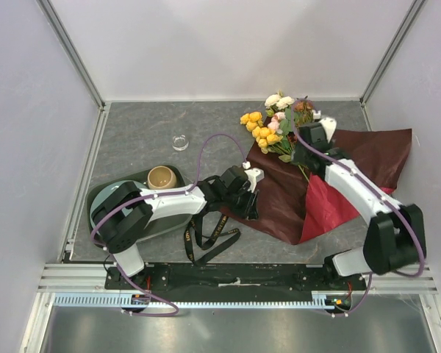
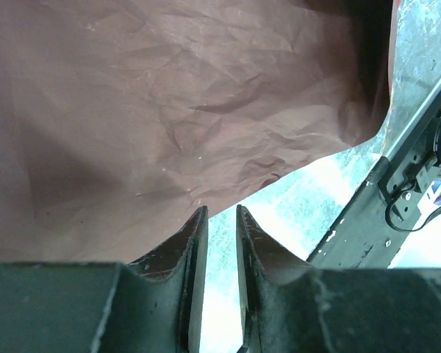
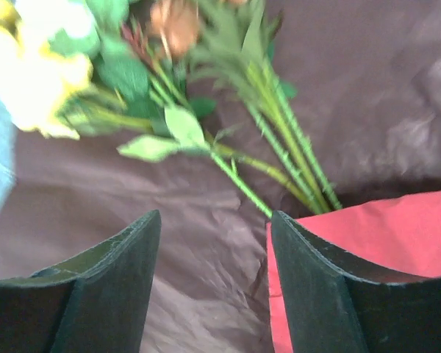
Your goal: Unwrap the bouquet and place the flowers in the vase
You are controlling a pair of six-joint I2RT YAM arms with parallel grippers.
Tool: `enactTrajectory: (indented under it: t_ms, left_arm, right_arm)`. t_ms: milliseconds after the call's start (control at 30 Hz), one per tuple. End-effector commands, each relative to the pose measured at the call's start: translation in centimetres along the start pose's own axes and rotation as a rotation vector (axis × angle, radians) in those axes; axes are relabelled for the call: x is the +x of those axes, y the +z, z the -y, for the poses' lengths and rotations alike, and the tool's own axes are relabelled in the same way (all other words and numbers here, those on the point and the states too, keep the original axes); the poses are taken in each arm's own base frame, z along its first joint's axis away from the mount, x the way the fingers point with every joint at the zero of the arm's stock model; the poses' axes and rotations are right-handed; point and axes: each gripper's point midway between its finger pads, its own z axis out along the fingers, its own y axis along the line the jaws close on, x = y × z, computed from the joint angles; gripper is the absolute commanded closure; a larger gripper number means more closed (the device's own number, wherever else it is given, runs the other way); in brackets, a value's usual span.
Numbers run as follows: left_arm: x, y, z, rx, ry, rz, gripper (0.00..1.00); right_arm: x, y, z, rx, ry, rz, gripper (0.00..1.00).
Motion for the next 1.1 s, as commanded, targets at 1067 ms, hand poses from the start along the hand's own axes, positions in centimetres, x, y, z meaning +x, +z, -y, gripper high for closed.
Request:
enactTrajectory:
  t_ms: [1067]
  left_arm:
    - [0.2, 1.0, 0.0, 0.05, 0.006, 0.023, 0.67]
  right_arm:
    - [13.1, -9.6, 17.5, 0.566, 0.488, -0.088, 0.37]
